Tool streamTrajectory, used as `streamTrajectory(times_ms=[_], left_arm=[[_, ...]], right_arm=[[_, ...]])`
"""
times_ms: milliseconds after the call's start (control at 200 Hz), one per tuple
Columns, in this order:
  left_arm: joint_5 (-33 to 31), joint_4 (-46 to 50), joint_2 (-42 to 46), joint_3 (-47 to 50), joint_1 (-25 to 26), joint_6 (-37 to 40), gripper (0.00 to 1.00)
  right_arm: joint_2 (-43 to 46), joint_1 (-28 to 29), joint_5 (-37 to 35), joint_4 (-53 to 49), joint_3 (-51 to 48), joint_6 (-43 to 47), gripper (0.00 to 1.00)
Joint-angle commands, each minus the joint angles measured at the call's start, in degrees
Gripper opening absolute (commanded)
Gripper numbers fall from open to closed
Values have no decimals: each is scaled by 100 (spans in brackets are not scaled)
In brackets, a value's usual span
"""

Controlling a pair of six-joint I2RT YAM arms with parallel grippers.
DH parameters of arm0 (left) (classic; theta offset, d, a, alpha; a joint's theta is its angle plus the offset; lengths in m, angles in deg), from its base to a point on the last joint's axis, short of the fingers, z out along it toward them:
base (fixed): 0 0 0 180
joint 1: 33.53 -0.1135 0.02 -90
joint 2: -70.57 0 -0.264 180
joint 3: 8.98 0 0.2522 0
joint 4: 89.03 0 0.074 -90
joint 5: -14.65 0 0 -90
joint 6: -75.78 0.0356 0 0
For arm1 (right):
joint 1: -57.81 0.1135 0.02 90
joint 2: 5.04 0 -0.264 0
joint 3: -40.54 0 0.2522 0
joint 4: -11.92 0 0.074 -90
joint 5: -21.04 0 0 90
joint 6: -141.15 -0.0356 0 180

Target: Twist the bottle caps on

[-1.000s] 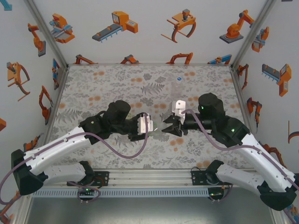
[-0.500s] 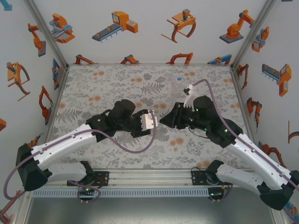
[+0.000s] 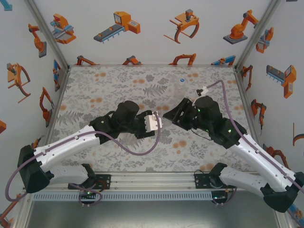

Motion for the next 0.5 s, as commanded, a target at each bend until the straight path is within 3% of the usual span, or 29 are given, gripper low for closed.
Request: streamTrajectory(times_ms=[0, 95, 245, 496], left_arm=[[266, -200, 176, -195, 34, 64, 0], [357, -181, 236, -216, 34, 58, 0], [688, 6, 331, -264, 36, 195, 0], [1184, 501, 361, -413, 42, 230, 0]], right_arm=[[268, 18, -251, 300, 340, 1502, 59], [414, 18, 53, 536, 327, 2821, 59], [697, 18, 1284, 937, 107, 4950, 60], [670, 19, 2933, -285, 520, 7974, 59]])
